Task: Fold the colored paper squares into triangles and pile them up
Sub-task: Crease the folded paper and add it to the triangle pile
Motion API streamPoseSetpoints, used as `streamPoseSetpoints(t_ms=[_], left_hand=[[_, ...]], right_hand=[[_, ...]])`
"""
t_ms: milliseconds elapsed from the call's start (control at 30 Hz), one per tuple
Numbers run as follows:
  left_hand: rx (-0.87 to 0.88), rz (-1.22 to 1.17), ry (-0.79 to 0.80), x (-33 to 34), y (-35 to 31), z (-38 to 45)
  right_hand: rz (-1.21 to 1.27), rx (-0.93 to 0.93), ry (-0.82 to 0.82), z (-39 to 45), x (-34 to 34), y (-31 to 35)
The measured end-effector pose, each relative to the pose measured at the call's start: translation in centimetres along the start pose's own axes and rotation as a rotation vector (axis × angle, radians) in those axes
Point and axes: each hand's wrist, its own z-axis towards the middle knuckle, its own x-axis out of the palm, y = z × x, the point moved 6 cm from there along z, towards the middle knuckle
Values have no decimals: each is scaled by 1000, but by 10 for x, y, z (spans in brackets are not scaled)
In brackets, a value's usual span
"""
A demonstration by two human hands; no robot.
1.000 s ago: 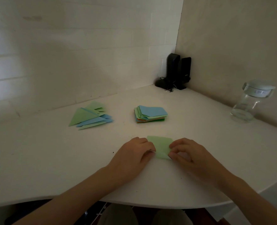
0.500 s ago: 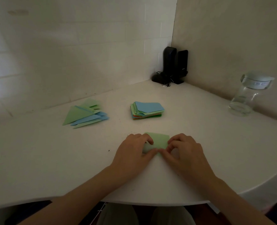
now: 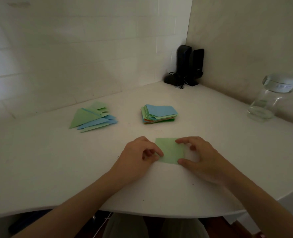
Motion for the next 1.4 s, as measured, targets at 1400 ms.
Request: streamPoseSetpoints(t_ms=[1400], left_hand=[[-141, 195, -242, -19, 12, -5]], right_hand=[[-175, 20, -287, 15, 18, 32]])
